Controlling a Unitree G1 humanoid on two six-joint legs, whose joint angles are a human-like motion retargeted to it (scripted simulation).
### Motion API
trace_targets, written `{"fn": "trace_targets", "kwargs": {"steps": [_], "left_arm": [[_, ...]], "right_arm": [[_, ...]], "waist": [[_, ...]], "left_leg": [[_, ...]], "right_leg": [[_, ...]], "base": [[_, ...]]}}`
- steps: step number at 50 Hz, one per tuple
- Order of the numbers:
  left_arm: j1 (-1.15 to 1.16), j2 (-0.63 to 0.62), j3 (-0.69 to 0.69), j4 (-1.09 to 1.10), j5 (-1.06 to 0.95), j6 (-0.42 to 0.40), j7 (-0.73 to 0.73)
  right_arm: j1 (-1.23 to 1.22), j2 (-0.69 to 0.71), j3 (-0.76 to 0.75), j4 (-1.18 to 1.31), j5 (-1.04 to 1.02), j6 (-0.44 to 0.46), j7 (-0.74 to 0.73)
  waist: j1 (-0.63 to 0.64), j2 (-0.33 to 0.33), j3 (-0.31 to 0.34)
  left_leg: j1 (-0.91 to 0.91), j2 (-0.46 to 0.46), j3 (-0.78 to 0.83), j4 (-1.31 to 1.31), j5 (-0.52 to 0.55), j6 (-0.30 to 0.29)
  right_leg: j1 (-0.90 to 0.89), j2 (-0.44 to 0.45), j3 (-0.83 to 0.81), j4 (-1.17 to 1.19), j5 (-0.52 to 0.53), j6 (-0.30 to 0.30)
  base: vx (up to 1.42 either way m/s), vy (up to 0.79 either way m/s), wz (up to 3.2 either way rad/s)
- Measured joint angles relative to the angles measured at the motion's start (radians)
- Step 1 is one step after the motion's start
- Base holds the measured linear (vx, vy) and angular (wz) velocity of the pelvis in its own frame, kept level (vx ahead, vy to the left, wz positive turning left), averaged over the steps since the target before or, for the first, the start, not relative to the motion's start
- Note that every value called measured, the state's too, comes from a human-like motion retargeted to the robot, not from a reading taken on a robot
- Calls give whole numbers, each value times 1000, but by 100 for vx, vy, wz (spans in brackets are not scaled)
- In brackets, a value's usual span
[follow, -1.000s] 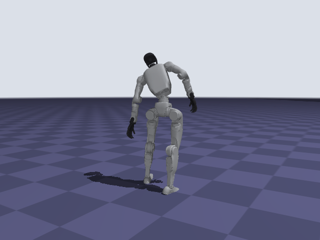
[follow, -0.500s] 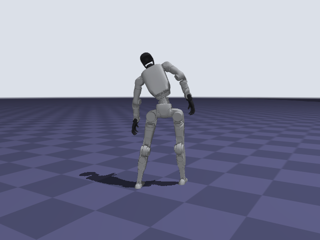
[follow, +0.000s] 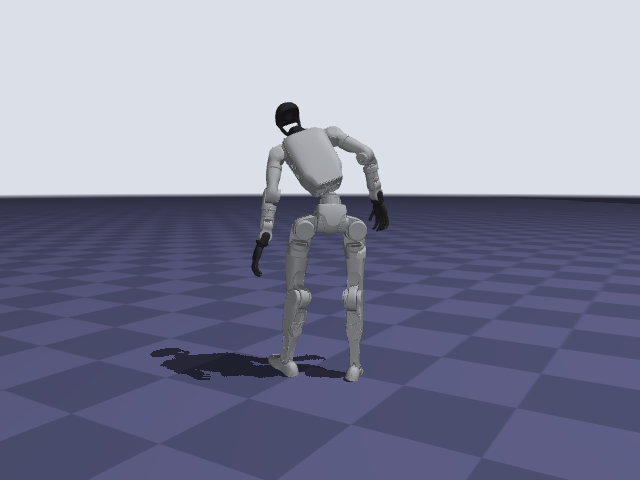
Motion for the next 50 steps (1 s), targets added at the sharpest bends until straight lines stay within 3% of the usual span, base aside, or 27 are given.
{"fn": "trace_targets", "kwargs": {"steps": [4,11,15,21,23,25,27,29,31,38,42,45,47,50], "left_arm": [[43,26,31,-12,-11,3,1],[60,85,-14,-62,-59,0,-1],[3,126,-58,-93,-8,7,-33],[-171,177,-158,-127,26,3,-48],[-210,162,-141,-114,99,-17,-62],[-279,196,-209,-124,83,-3,-44],[-334,214,-222,-124,197,-29,9],[-364,205,-212,-114,146,-4,-23],[-400,207,-228,-116,121,5,-17],[-376,168,-249,-143,53,-25,21],[-319,101,-248,-148,60,-34,53],[-242,42,-214,-158,37,-38,64],[-157,9,-182,-175,16,-51,63],[-118,-2,-141,-170,-6,-48,53]], "right_arm": [[24,6,18,8,-10,-1,10],[90,24,33,-12,13,10,48],[152,31,33,-37,23,7,77],[169,38,59,-27,15,23,122],[199,24,37,-38,0,8,158],[181,52,55,-19,8,29,146],[167,55,43,-19,3,10,141],[161,58,31,-17,8,29,165],[132,68,37,-2,9,55,165],[139,76,14,-16,30,45,122],[140,89,20,2,29,32,68],[110,67,29,10,6,25,39],[105,41,38,-5,-14,16,24],[9,13,26,-14,-21,17,9]], "waist": [[26,-42,-31],[56,-111,-24],[32,-94,5],[-28,-94,38],[-45,-82,27],[-56,-93,27],[-56,-77,54],[-69,-66,62],[-56,-63,67],[-82,-8,126],[-88,25,107],[-86,53,86],[-59,62,43],[-91,56,56]], "left_leg": [[-5,12,115,0,17,10],[140,14,38,0,-9,50],[201,25,-67,0,-32,51],[231,-9,-233,0,-65,65],[198,2,-268,91,-126,57],[218,-9,-330,31,-89,64],[227,15,-369,63,-119,46],[200,25,-413,154,-172,26],[255,33,-438,63,-140,25],[359,22,-637,3,-168,-2],[320,-21,-754,1,-146,-2],[281,-49,-666,12,-99,-4],[232,-37,-465,29,-79,-5],[178,-8,-274,15,-45,-3]], "right_leg": [[37,20,-21,34,-44,0],[176,8,-38,117,-53,0],[189,41,26,170,-58,-37],[87,15,122,108,-34,-13],[17,17,164,130,-43,-2],[-10,29,216,39,44,0],[-42,58,249,24,114,0],[-67,70,263,1,170,0],[-100,87,291,-27,204,0],[-41,75,397,-54,133,0],[-36,6,310,-26,149,0],[-33,-42,235,-13,116,0],[-67,-39,222,-5,115,0],[-49,-40,110,-13,94,0]], "base": [[36,5,19],[41,20,37],[33,14,135],[29,3,150],[34,-12,123],[27,-19,124],[31,-22,121],[34,-27,111],[35,-27,70],[45,-16,153],[37,-15,161],[27,-8,119],[17,-20,96],[17,-29,164]]}}
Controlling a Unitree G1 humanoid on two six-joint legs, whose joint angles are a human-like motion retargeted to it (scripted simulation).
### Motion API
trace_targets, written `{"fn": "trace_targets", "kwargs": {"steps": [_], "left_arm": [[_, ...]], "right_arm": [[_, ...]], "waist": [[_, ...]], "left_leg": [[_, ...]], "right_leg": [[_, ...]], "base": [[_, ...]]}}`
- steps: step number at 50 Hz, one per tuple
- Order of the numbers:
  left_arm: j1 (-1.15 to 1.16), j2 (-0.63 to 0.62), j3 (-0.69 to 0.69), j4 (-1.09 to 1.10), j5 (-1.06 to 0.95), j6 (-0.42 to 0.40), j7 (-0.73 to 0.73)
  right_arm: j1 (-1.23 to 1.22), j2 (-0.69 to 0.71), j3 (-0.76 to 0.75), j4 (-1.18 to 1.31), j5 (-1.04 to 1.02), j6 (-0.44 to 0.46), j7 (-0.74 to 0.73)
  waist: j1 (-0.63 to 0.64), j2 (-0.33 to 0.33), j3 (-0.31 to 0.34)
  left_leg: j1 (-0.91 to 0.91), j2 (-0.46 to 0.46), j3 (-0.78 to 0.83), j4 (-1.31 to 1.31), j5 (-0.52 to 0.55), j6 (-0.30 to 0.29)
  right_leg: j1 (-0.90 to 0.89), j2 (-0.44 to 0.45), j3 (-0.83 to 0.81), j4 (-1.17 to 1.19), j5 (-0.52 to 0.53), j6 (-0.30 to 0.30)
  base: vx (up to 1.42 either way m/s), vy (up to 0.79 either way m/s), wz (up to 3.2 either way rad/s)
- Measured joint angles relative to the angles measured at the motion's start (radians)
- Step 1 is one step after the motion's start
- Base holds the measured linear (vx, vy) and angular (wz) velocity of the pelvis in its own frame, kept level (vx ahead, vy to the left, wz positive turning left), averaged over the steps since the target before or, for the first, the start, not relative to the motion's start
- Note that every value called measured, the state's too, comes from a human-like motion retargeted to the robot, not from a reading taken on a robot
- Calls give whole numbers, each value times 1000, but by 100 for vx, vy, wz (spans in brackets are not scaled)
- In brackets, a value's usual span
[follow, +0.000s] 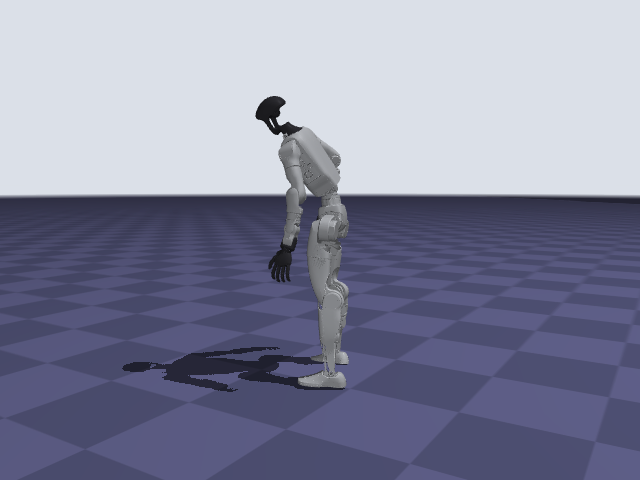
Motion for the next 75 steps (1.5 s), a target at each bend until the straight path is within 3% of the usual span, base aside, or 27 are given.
{"fn": "trace_targets", "kwargs": {"steps": [5,10,12,15,17,22,26,29,35,40,48,51,56,60,62,65,67,70,75], "left_arm": [[83,-4,60,40,-5,13,-8],[135,2,128,72,-12,22,-16],[189,-8,180,80,25,11,-40],[226,1,193,65,-42,21,-24],[264,-10,203,68,-42,14,-26],[257,12,150,66,-78,24,-21],[190,43,94,48,-26,32,-18],[123,51,70,51,73,28,-20],[-91,130,-24,55,110,51,-29],[-229,133,-72,52,81,41,10],[-255,121,-117,33,120,28,15],[-207,104,-104,36,160,36,4],[-101,62,-47,33,127,35,-7],[-43,42,17,69,178,27,-40],[-1,43,34,68,144,41,-29],[32,39,57,97,146,53,-29],[122,22,103,110,205,36,-41],[154,24,137,127,219,48,-50],[250,20,184,125,184,50,-60]], "right_arm": [[-31,-14,-6,-32,3,-21,-31],[-34,-3,8,-45,0,-30,-34],[3,-3,1,-54,-15,-48,1],[-10,15,19,-37,-7,-35,-21],[25,11,14,-38,-10,-41,-5],[64,17,13,-39,10,-28,-8],[101,9,3,-67,25,-27,11],[139,-4,-7,-96,19,-42,44],[71,15,23,-86,50,-21,42],[43,29,28,-73,70,-16,17],[37,33,-5,-72,83,-15,9],[30,29,-15,-57,61,-15,-1],[-1,-1,-14,-48,-12,-11,-16],[-16,-28,-29,-71,-65,-29,5],[-32,-40,-11,-74,-71,-23,-21],[-42,-47,-8,-79,-70,-27,-25],[33,-64,-18,-109,-82,-56,9],[12,-76,-19,-101,-90,-58,18],[13,-82,0,-101,-91,-48,35]], "waist": [[35,-29,-8],[65,-65,-32],[64,-81,-88],[78,-103,-90],[78,-117,-127],[87,-125,-104],[66,-111,-94],[31,-123,-123],[27,-135,-72],[28,-127,-33],[-24,-85,-28],[-41,-60,-44],[-18,-37,-73],[26,-52,-97],[32,-60,-97],[62,-71,-93],[70,-88,-194],[50,-100,-202],[112,-147,-206]], "left_leg": [[-92,24,149,-15,30,18],[-163,74,442,-15,49,1],[-199,105,535,64,8,17],[-135,103,529,-15,84,21],[-114,100,501,-6,71,32],[-11,79,385,-15,18,44],[5,76,269,-15,5,50],[-55,59,190,83,-63,61],[21,36,57,-15,-41,52],[75,32,-27,-15,-71,26],[153,12,-164,-6,-131,31],[143,-2,-212,47,-145,44],[73,-10,-179,135,-110,58],[-109,-8,-87,280,-146,59],[-85,-16,-68,93,-46,64],[-144,2,-5,5,20,44],[-287,27,67,93,-35,45],[-336,30,78,51,-49,52],[-224,64,131,4,74,41]], "right_leg": [[21,-1,-110,17,-44,0],[33,12,-217,57,-85,0],[13,-13,-246,139,-139,0],[84,13,-274,129,-141,0],[103,-12,-287,187,-159,0],[212,-17,-260,226,-105,-16],[165,25,-110,281,-112,-19],[64,-10,-76,352,-155,-4],[22,54,11,125,-117,0],[-19,108,112,5,35,0],[-23,103,136,-36,80,0],[10,80,102,-23,41,0],[34,80,76,-8,-16,0],[-19,58,62,84,-94,0],[24,55,52,28,-74,0],[33,52,42,39,-100,0],[-31,35,56,87,-139,0],[-18,18,23,131,-193,0],[62,27,111,181,-266,0]], "base": [[20,-13,115],[23,-3,104],[35,12,77],[34,16,59],[43,30,54],[35,30,104],[28,14,152],[32,7,158],[25,-9,117],[34,-16,104],[44,-16,93],[45,-13,72],[37,-20,30],[34,-8,14],[32,2,35],[35,6,12],[42,16,-7],[41,19,21],[49,23,-80]]}}
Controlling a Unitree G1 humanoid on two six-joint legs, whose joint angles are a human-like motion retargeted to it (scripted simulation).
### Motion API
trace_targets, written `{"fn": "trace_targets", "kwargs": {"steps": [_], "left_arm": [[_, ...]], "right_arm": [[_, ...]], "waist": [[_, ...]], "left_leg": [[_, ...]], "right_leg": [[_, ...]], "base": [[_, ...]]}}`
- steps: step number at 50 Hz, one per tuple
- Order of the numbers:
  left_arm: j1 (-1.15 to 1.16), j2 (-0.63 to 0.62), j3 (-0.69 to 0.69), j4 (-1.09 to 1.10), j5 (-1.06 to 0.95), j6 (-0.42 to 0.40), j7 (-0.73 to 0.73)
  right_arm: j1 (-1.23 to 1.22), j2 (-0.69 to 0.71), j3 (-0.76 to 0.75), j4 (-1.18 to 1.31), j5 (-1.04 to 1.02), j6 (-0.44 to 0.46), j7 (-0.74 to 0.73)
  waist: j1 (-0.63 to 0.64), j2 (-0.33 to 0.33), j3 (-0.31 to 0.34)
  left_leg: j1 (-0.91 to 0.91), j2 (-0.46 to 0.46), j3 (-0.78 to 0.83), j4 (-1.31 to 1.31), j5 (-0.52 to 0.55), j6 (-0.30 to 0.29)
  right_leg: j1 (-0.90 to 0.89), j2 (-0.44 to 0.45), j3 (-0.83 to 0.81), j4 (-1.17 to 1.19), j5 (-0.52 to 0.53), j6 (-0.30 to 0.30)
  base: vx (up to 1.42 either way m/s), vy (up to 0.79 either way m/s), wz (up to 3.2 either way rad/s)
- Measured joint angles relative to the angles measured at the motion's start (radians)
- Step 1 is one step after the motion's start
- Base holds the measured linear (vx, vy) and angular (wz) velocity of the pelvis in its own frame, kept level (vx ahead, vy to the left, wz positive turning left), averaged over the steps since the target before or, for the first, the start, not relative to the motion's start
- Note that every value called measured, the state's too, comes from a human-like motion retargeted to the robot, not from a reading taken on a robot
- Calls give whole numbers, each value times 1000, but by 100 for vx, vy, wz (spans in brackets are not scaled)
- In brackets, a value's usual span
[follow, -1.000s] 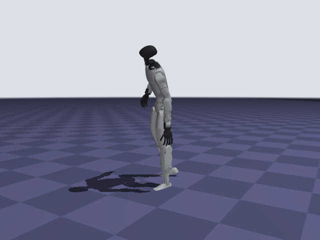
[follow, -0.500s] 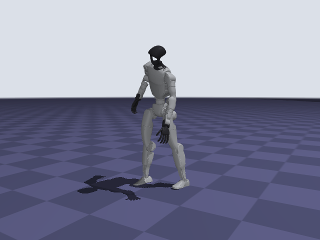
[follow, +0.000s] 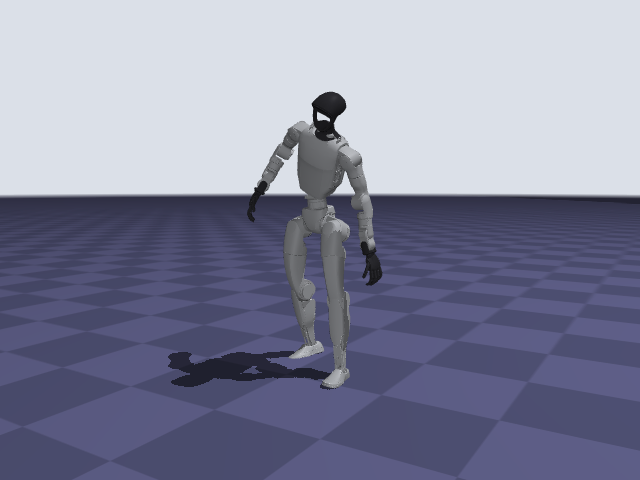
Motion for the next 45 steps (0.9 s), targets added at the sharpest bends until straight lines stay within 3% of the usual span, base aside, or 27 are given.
{"fn": "trace_targets", "kwargs": {"steps": [3,5,7,8,9,13,15,20,22,23,27,28,30,32,35,37,43,45], "left_arm": [[42,7,0,-1,-27,2,10],[27,40,-46,-11,-91,20,17],[21,42,-48,-4,2,-15,29],[-9,56,-54,-3,12,-26,39],[-34,64,-62,-9,27,-33,51],[-145,110,-137,-86,-82,-10,71],[-192,137,-174,-121,-104,-13,70],[-389,182,-273,-145,-48,-10,55],[-500,203,-296,-123,20,20,3],[-539,201,-311,-123,22,25,2],[-637,180,-332,-125,56,14,-15],[-650,179,-351,-132,19,10,3],[-647,156,-320,-136,64,-3,-18],[-608,152,-322,-157,-19,-13,28],[-552,108,-265,-148,-2,-13,6],[-514,107,-278,-151,-73,-10,29],[-344,119,-234,-121,0,0,-19],[-294,121,-215,-100,26,6,-32]], "right_arm": [[20,22,-17,-2,30,14,-1],[6,57,-19,13,72,46,-10],[75,50,-34,7,-107,-41,-8],[68,28,6,17,-299,-69,-44],[78,23,19,20,-347,-82,-43],[86,41,52,37,-207,-43,-3],[107,89,15,50,95,-21,37],[98,106,22,76,93,3,34],[55,130,9,97,121,48,17],[49,132,10,99,126,54,21],[57,130,-33,105,128,53,52],[47,138,-23,119,135,61,34],[63,130,-55,123,125,46,50],[43,145,-25,164,133,56,-8],[36,125,-59,169,108,43,13],[-10,125,-30,186,104,71,-13],[-41,84,-28,122,38,58,-23],[-40,89,-50,92,108,48,-33]], "waist": [[4,-17,14],[5,-27,63],[-39,-19,54],[-29,-11,71],[-31,-12,73],[-77,-1,92],[-98,-14,85],[-109,-6,129],[-107,2,153],[-110,9,165],[-145,37,172],[-153,46,172],[-170,65,156],[-189,83,141],[-176,128,133],[-160,125,150],[-96,99,164],[-83,91,171]], "left_leg": [[89,18,19,31,-10,-8],[187,5,7,-19,-16,5],[162,1,-32,83,-91,7],[224,1,-35,8,-66,14],[232,-2,-37,14,-77,19],[266,-23,-100,-10,-81,44],[271,-43,-117,16,-105,53],[326,-49,-150,15,-126,52],[352,-10,-142,-13,-128,-11],[364,-12,-147,-15,-133,-12],[331,-20,-192,106,-222,-24],[368,-34,-208,46,-201,-15],[311,-40,-230,178,-276,-21],[368,-62,-258,88,-223,-4],[276,-43,-257,292,-269,-8],[313,-62,-271,211,-198,3],[262,-83,-259,117,-148,19],[237,-73,-233,59,-114,12]], "right_leg": [[75,8,29,24,11,0],[148,14,37,-3,55,0],[156,10,-14,27,35,-27],[159,24,-16,22,40,-32],[134,20,-32,44,30,-33],[87,27,-84,-53,75,-30],[42,15,-77,-75,82,-10],[-46,50,-32,-168,231,0],[-90,112,-50,-209,351,0],[-104,116,-53,-219,374,0],[-167,102,-84,-172,328,0],[-142,95,-81,-215,355,0],[-173,69,-110,-137,318,0],[-101,55,-108,-228,357,0],[-131,55,-121,-115,247,0],[-68,68,-103,-204,288,0],[-29,72,-66,-185,240,0],[-16,78,-61,-178,223,0]], "base": [[47,23,-41],[38,27,30],[38,26,89],[35,17,37],[33,13,20],[31,10,69],[33,5,56],[31,-10,37],[28,-37,23],[35,-24,40],[44,-14,67],[49,-6,72],[50,-11,64],[49,-8,57],[43,-21,12],[35,-27,-13],[35,-13,-32],[33,-5,-15]]}}
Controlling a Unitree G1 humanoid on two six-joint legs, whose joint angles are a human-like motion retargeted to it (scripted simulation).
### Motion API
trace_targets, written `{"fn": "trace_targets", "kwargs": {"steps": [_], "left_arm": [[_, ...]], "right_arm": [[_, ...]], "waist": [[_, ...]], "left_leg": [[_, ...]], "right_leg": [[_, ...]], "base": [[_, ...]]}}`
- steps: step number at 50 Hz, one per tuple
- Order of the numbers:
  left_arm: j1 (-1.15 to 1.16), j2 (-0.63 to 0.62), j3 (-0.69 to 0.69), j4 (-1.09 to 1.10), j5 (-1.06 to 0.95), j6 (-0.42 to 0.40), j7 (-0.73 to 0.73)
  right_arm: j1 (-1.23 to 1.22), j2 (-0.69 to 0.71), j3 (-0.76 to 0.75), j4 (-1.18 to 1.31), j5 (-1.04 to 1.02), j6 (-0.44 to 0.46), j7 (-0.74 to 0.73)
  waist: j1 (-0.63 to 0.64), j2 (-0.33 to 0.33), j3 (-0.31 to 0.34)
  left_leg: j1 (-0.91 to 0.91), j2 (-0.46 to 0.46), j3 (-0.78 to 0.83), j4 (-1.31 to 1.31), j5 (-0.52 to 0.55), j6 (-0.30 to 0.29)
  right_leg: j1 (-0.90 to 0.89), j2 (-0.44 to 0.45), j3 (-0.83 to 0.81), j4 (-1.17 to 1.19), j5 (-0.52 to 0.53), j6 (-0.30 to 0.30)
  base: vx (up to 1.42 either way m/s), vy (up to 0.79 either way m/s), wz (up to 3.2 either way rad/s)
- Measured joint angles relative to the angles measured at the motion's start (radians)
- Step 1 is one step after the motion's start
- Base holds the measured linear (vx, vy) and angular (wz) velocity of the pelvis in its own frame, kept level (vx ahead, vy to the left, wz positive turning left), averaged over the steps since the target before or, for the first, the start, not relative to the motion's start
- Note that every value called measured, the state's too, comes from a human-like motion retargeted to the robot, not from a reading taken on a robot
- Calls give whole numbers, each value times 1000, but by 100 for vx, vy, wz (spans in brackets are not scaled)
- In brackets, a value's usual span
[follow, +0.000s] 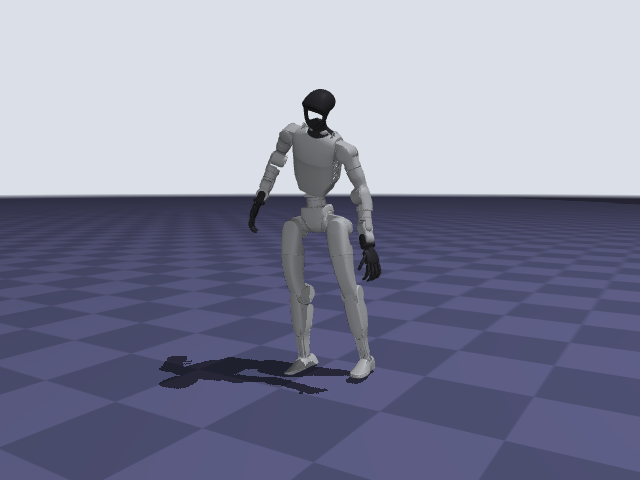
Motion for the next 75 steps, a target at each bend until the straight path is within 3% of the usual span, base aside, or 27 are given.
{"fn": "trace_targets", "kwargs": {"steps": [5,8,10,14,17,20,24,30,33,35,38,45,51,57,62,67,75], "left_arm": [[95,-19,42,49,22,8,-12],[140,-29,69,63,31,4,-25],[173,-64,150,95,102,-25,-44],[255,-52,148,57,27,4,-41],[297,-67,164,61,20,-4,-34],[300,-71,123,48,-54,14,-11],[240,-54,44,31,-71,-13,47],[35,-27,-12,-46,-79,-1,103],[-55,0,-39,-103,-122,-14,97],[-136,19,-45,-122,-80,2,58],[-193,42,-58,-170,-77,-18,50],[-208,37,-82,-212,-80,-49,57],[-64,2,-53,-181,-56,-30,27],[79,-19,-11,-112,11,-17,-9],[166,-46,53,-45,43,-5,-23],[236,-60,105,0,57,-1,-39],[318,-61,142,27,22,5,-26]], "right_arm": [[9,-10,-4,-40,-1,-15,-4],[4,-12,8,-47,-15,-20,-2],[9,-72,41,-57,-265,-50,20],[21,-26,20,-65,-27,-26,24],[61,-35,4,-81,-16,-32,42],[82,-37,4,-78,3,-14,30],[159,-42,-4,-84,9,-84,83],[161,-38,26,-50,-24,-79,74],[143,-27,49,-34,-44,-55,72],[111,-13,50,-24,-24,1,72],[114,-8,42,-29,-18,2,81],[110,-7,16,-1,-17,-1,49],[63,-18,1,23,-17,7,14],[39,-35,-6,-22,-5,-4,8],[39,-37,-2,-37,-15,-18,4],[42,-45,13,-44,-37,-27,18],[46,-92,33,-75,-80,-25,41]], "waist": [[41,-19,9],[63,-35,5],[65,-30,-31],[101,-63,-37],[114,-80,-67],[87,-91,-59],[21,-80,-82],[-56,-53,-45],[-48,-64,-23],[-39,-61,-6],[-42,-52,1],[-85,-2,-13],[-67,35,-29],[-7,20,-24],[43,8,-14],[94,-19,-19],[156,-69,-50]], "left_leg": [[-106,28,69,-77,82,-23],[-177,43,112,-77,72,-44],[-224,56,149,-66,45,-50],[-168,68,143,-77,97,-42],[-110,79,175,-64,134,-36],[-25,46,163,-77,102,-8],[-22,31,104,-22,31,15],[-12,15,37,10,3,25],[68,-2,35,-68,16,47],[86,26,59,-77,4,3],[114,44,60,-77,-17,-17],[132,28,4,-25,-81,-24],[85,15,-3,103,-61,-1],[11,-4,24,26,-20,11],[-85,15,76,-77,75,-13],[-199,36,147,-77,55,-40],[-117,73,189,-77,137,-28]], "right_leg": [[24,19,9,16,-41,0],[34,30,22,25,-66,0],[-3,29,32,100,-124,0],[87,50,90,73,-153,0],[119,46,131,128,-205,0],[204,13,128,106,-184,0],[170,-22,-15,187,-232,-62],[61,-39,-91,124,-173,-35],[-3,-44,-35,70,-60,-10],[-56,-4,-18,13,87,0],[-104,24,-10,-44,147,0],[-92,-12,-65,-51,121,0],[-41,-9,-51,-37,46,0],[-9,-12,-25,-9,-6,0],[21,-6,-19,11,-52,0],[46,-2,9,32,-98,0],[128,13,135,94,-184,0]], "base": [[30,-4,-15],[32,3,-28],[39,14,-54],[43,17,-67],[47,27,-62],[42,34,22],[37,21,74],[28,6,62],[31,-6,-1],[28,-28,-20],[36,-27,4],[46,-17,42],[43,-19,-3],[37,-9,-21],[35,0,-9],[36,7,-30],[43,20,-78]]}}
